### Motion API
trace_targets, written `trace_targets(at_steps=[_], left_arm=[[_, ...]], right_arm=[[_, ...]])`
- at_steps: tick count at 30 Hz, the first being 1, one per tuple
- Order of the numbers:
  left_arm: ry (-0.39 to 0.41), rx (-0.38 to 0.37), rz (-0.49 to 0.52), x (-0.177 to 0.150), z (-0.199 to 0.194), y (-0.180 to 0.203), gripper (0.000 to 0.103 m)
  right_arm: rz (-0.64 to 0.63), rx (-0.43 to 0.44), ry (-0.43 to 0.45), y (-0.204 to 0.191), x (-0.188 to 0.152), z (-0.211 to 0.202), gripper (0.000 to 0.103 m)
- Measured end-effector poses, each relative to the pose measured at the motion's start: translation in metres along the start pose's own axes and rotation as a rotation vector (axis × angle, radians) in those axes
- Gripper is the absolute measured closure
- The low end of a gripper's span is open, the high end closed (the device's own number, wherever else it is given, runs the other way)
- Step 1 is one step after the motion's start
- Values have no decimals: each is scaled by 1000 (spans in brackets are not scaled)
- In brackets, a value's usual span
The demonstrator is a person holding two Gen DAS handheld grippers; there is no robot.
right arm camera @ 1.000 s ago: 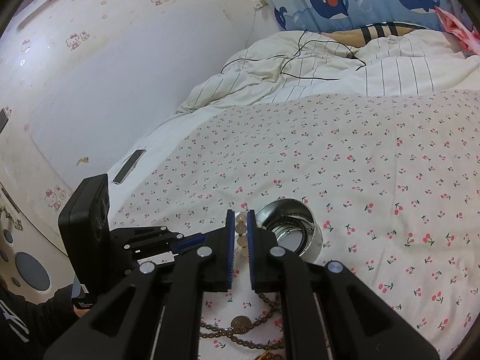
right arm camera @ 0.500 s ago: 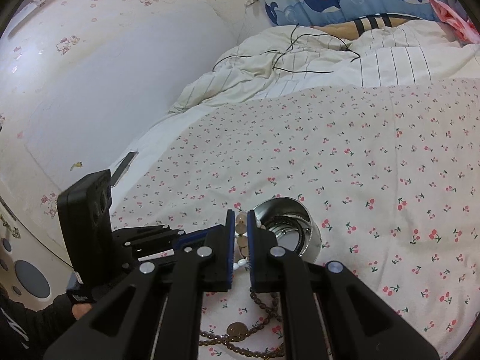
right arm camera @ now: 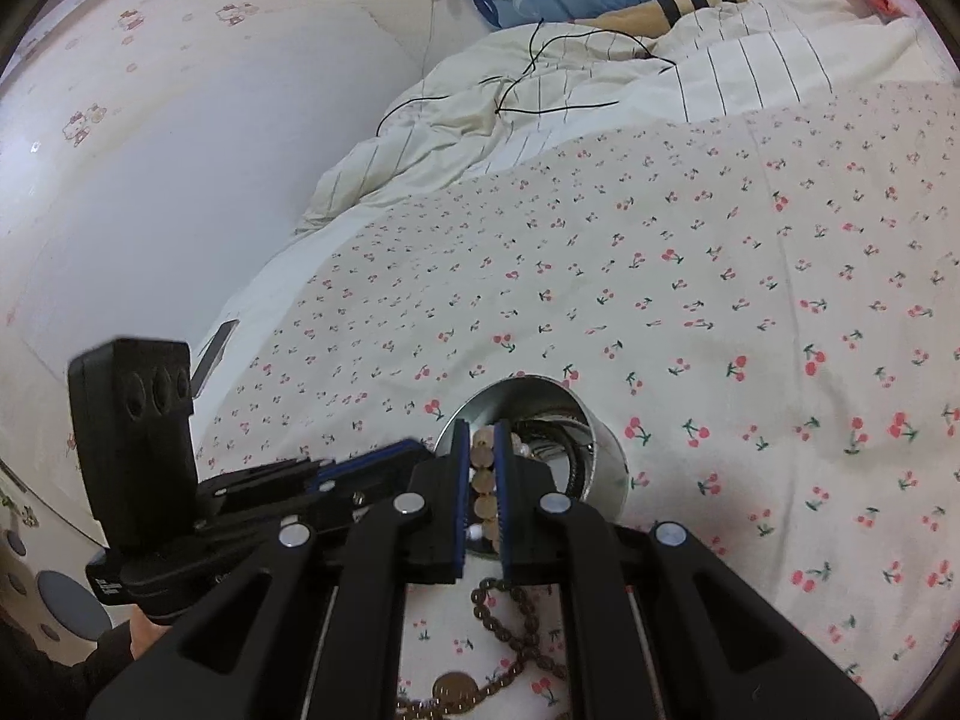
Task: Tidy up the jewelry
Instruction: 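Lift the white bead bracelet into the silver tin and open the left tool, then reach the left tool to the brown bead necklace and grasp it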
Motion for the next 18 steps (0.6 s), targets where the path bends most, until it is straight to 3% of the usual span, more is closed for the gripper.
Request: trace_targets(at_steps=[4, 6, 8, 9, 13, 18], left_arm=[[42, -28, -31, 14, 4, -4, 95], [45, -15, -35, 19, 8, -5, 89], [31, 19, -28, 22, 14, -4, 73], [29, 34, -26, 21, 14, -5, 70], [37, 81, -6, 20, 10, -4, 56], [41, 124, 21, 11, -8, -3, 49]], right_arm=[[3, 15, 3, -2, 0, 4, 94], [11, 19, -1, 0, 0, 5, 94], [39, -17, -32, 6, -1, 10, 69], [50, -42, -31, 8, -2, 11, 50], [66, -81, -5, 12, 0, 4, 48], [43, -133, -7, 6, 0, -10, 48]])
Point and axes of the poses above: each gripper's, at about its wrist camera, not at the fingertips, and z roughly the way its jaws point, y to its right, x to its top, the point moved 2 cm from there along z, roughly the way its jaws point, and after that the axes turned 7 degrees about -y, right-handed, at the moved point
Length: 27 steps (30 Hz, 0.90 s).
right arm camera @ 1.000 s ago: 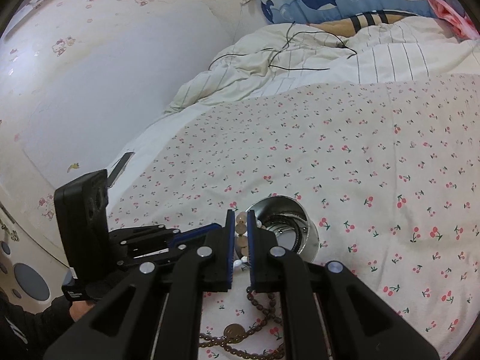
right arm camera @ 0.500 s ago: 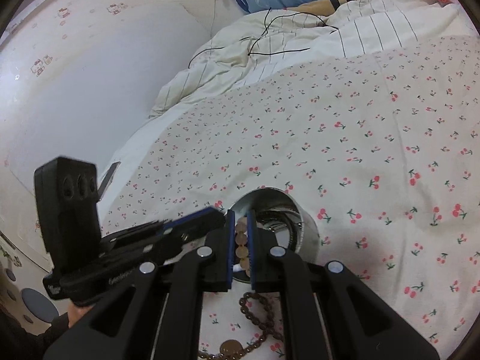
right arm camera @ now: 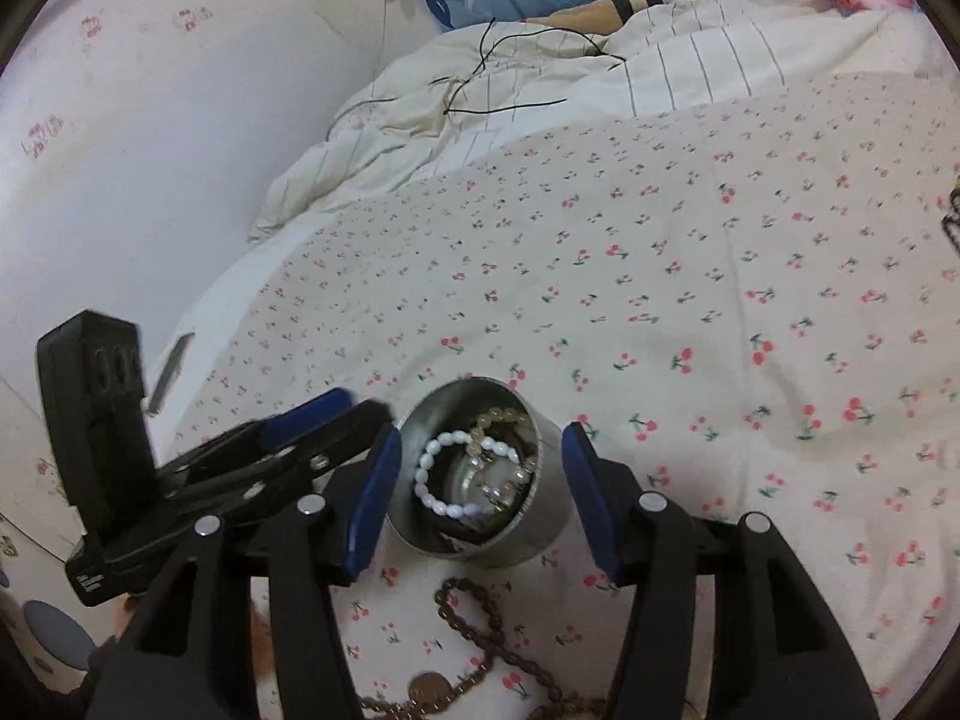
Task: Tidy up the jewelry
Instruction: 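Reach the left tool to the brown bead necklace and grasp it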
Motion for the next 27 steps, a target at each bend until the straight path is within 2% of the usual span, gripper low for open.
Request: trace_targets(at_steps=[4, 8, 13, 18, 19, 22, 25, 27], left_arm=[[-17, -7, 8, -24, -20, -5, 43], [-61, -18, 16, -59, -29, -9, 41], [-118, -47, 66, -87, -26, 5, 41], [-152, -14, 159, -113, -23, 27, 41], [-153, -9, 169, -119, -23, 30, 41], [-160, -19, 187, -133, -26, 35, 41], [-140, -77, 222, -143, -35, 46, 41], [-153, -59, 249, -150, -35, 53, 41]], right_arm=[[-65, -68, -22, -6, -13, -22, 48], [-165, -195, -9, -11, -37, -54, 46], [-130, -278, -36, 19, -76, -81, 45], [-92, -297, -100, 47, -112, -83, 46], [-89, -291, -104, 49, -115, -82, 51], [-99, -268, -113, 50, -117, -75, 54], [-107, -237, -134, 46, -117, -67, 57], [-115, -243, -152, 46, -118, -62, 57]])
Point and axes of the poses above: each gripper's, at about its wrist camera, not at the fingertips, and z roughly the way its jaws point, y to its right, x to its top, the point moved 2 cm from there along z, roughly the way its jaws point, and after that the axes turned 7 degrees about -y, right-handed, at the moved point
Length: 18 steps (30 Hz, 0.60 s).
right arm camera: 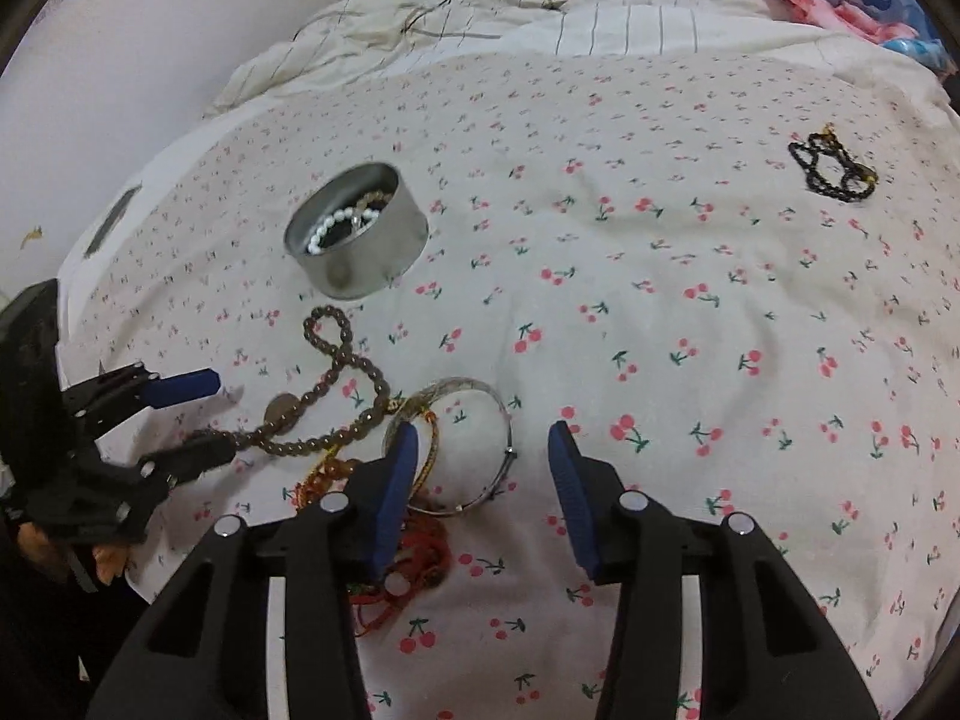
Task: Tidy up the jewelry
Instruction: 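Reach the left tool to the brown bead necklace and grasp it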
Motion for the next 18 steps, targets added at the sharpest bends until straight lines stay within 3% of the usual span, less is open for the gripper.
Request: trace_targets(at_steps=[2, 8, 18], left_arm=[[-30, 32, 11, -6, 6, 3, 41], [-63, 21, -1, -10, 12, 5, 41], [-88, 31, 2, -13, 21, 6, 41]], right_arm=[[2, -9, -20, 2, 0, 6, 57], [60, 39, -32, 16, 2, 9, 57], [-3, 3, -75, 8, 2, 24, 63]])
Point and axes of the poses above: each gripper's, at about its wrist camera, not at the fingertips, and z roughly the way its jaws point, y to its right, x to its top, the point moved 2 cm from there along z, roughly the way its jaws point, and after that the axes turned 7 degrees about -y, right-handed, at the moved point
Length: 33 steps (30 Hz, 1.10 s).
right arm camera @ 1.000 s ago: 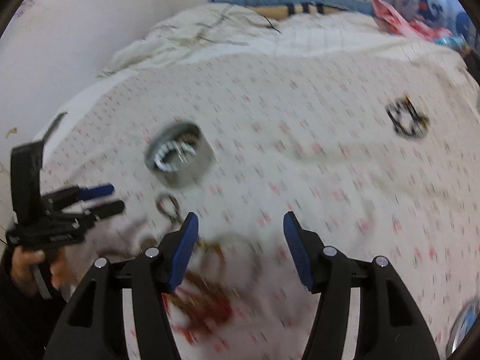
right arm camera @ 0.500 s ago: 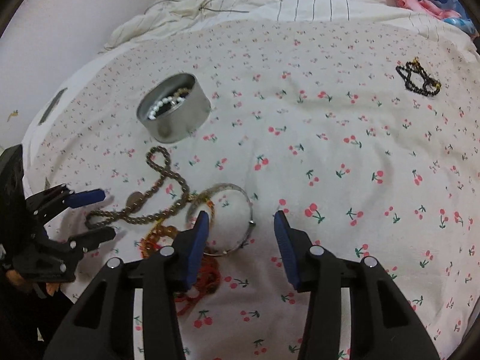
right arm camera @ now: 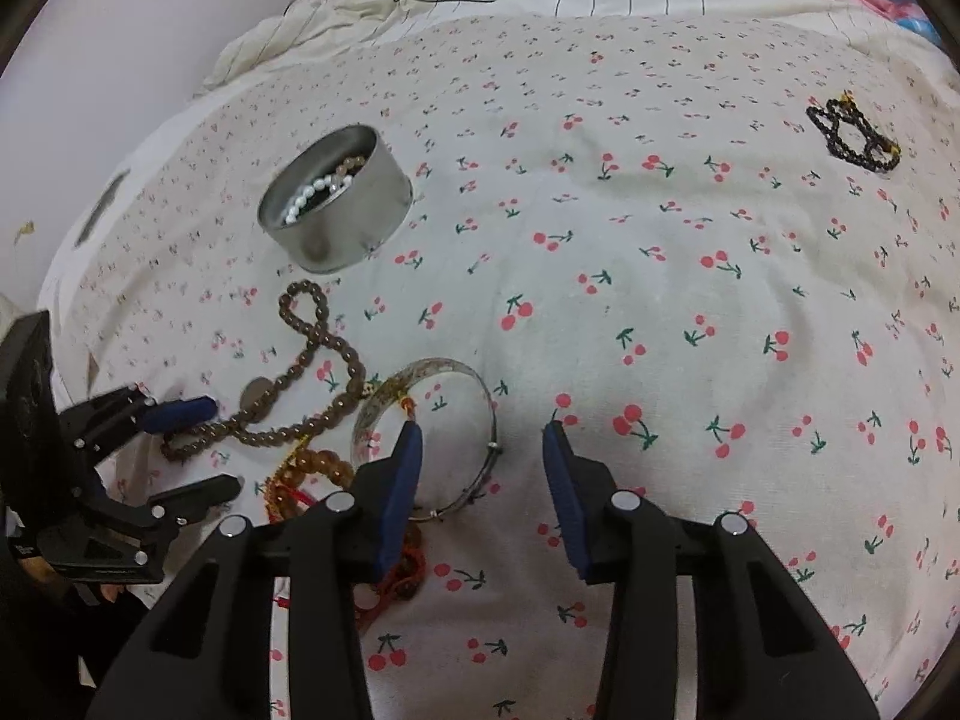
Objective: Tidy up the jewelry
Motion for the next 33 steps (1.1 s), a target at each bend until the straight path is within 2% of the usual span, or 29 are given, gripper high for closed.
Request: trace_targets(at_steps=[3, 5, 6, 8, 11, 13, 20, 25, 29, 30, 32, 33], left_arm=[[4, 7, 20, 0, 0, 2, 44], [0, 3, 26, 0, 1, 4, 62], [-3, 7, 26, 1, 1, 3, 66], [-11, 6, 21, 1, 3, 2, 81], [-20, 12, 5, 1, 4, -2, 92], [-22, 11, -8, 1, 3, -5, 96], [23, 6, -42, 2, -10, -11, 96], [58, 14, -64, 5, -21, -20, 96], [64, 22, -56, 6, -27, -22, 96], [56, 23, -54, 7, -25, -22, 96], [20, 21, -51, 7, -16, -22, 96], [10, 24, -51, 6, -12, -22, 96]], right_arm=[[-36, -45, -20, -6, -1, 7, 70], [-60, -70, -26, -11, -2, 11, 77], [-64, -69, -28, -12, -2, 12, 79], [-68, -71, -25, -13, -3, 12, 81], [-63, -72, -17, -12, -3, 11, 84], [-58, -71, -9, -11, -3, 10, 88], [-5, -37, 38, -2, -1, -3, 93], [7, -17, 54, 0, 0, -7, 93], [3, -11, -3, -2, -2, 5, 93], [0, -13, -7, -4, -2, 6, 92], [5, -16, -38, -4, -3, 13, 80], [5, -19, -39, -4, -3, 14, 79]])
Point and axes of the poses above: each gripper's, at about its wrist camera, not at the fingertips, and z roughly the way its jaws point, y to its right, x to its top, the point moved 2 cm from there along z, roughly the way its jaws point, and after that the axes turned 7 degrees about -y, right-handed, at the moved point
